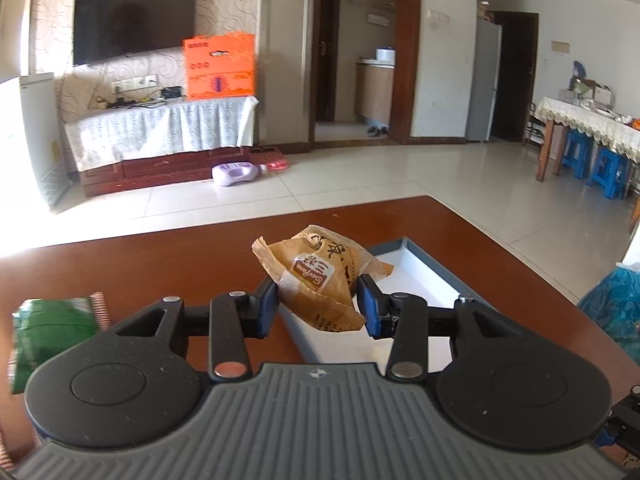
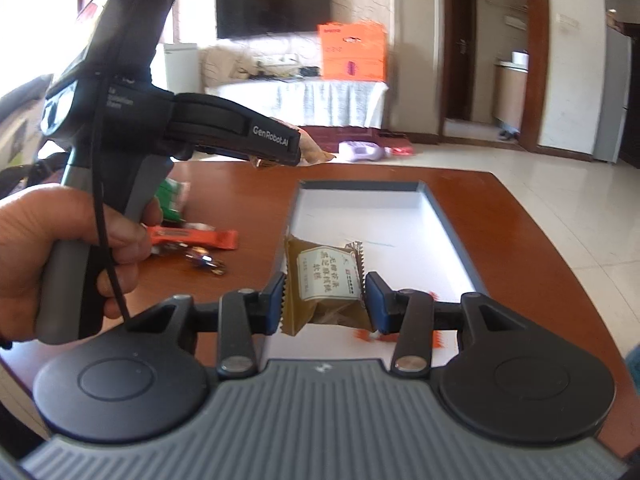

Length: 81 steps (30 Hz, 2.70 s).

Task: Organize snacks
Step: 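Lift and carry the bun bag and gold packet toward the white box, then open the left gripper to drop the bun bag into the box while the right lowers the gold packet, then open the right gripper over the box while the left tool returns to the table, then close the left gripper on the large green bag while the right tool moves to the brown chocolate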

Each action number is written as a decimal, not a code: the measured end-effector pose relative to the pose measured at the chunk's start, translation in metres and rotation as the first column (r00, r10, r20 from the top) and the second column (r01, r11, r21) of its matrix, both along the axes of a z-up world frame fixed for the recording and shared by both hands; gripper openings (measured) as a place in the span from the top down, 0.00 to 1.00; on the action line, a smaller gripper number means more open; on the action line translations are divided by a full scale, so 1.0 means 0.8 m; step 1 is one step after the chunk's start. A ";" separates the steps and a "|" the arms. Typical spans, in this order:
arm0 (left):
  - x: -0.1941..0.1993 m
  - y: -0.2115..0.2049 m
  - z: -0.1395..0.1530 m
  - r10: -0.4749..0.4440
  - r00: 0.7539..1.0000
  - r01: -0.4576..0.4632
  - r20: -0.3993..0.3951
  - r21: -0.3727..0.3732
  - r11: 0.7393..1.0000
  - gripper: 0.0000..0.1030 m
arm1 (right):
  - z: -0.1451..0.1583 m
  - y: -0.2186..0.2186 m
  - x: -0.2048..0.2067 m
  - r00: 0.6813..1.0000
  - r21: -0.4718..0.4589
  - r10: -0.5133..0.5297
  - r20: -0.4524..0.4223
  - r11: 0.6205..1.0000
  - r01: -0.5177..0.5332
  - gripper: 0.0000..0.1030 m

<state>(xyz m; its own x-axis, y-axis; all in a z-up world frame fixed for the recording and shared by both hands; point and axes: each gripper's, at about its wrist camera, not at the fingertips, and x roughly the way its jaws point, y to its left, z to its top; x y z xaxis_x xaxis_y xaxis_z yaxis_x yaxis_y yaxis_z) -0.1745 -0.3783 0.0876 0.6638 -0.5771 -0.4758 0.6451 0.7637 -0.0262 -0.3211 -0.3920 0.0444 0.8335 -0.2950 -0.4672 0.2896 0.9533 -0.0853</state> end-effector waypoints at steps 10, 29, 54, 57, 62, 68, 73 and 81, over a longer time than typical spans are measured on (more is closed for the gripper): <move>-0.003 -0.085 -0.039 -0.066 0.997 0.067 -0.031 0.035 0.997 0.54 | -0.012 -0.023 0.003 0.997 0.024 -0.042 -0.061 0.999 0.044 0.56; 0.016 -0.111 -0.055 -0.094 0.996 0.094 -0.005 0.073 0.993 0.23 | -0.030 -0.033 0.021 0.992 -0.016 -0.068 -0.104 0.998 0.067 0.53; 0.000 0.118 0.005 0.141 0.987 -0.143 0.076 0.025 0.989 0.12 | -0.009 0.033 0.004 0.998 -0.034 0.007 0.061 0.999 -0.005 0.28; -0.007 0.170 0.006 0.180 0.979 -0.186 0.095 0.057 0.981 0.11 | -0.008 0.059 0.016 0.997 -0.048 0.067 0.043 0.997 -0.064 0.28; -0.015 0.259 0.007 0.198 0.975 -0.208 0.097 0.106 0.972 0.05 | -0.009 0.086 0.028 0.993 -0.005 0.115 0.038 0.993 -0.115 0.27; -0.028 0.343 0.005 0.184 0.978 -0.198 0.098 0.159 0.967 0.02 | -0.015 0.124 0.046 0.988 0.016 0.156 0.021 0.988 -0.156 0.27; -0.032 0.382 -0.010 0.137 0.977 -0.176 0.166 0.247 0.953 0.02 | -0.022 0.136 0.057 0.987 0.005 0.159 -0.012 0.987 -0.159 0.27; -0.005 0.420 -0.075 0.047 0.992 -0.084 0.118 0.334 0.939 0.02 | -0.032 0.132 0.075 0.992 0.027 0.119 -0.044 0.993 -0.118 0.27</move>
<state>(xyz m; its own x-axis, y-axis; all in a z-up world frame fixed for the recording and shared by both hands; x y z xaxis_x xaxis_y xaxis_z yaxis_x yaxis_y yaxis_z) -0.1785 -0.0420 0.0277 0.7522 -0.3485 -0.5592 0.5782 0.7562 0.3064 -0.2612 -0.2866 0.0186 0.8397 -0.1835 -0.5110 0.1708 0.9827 -0.0722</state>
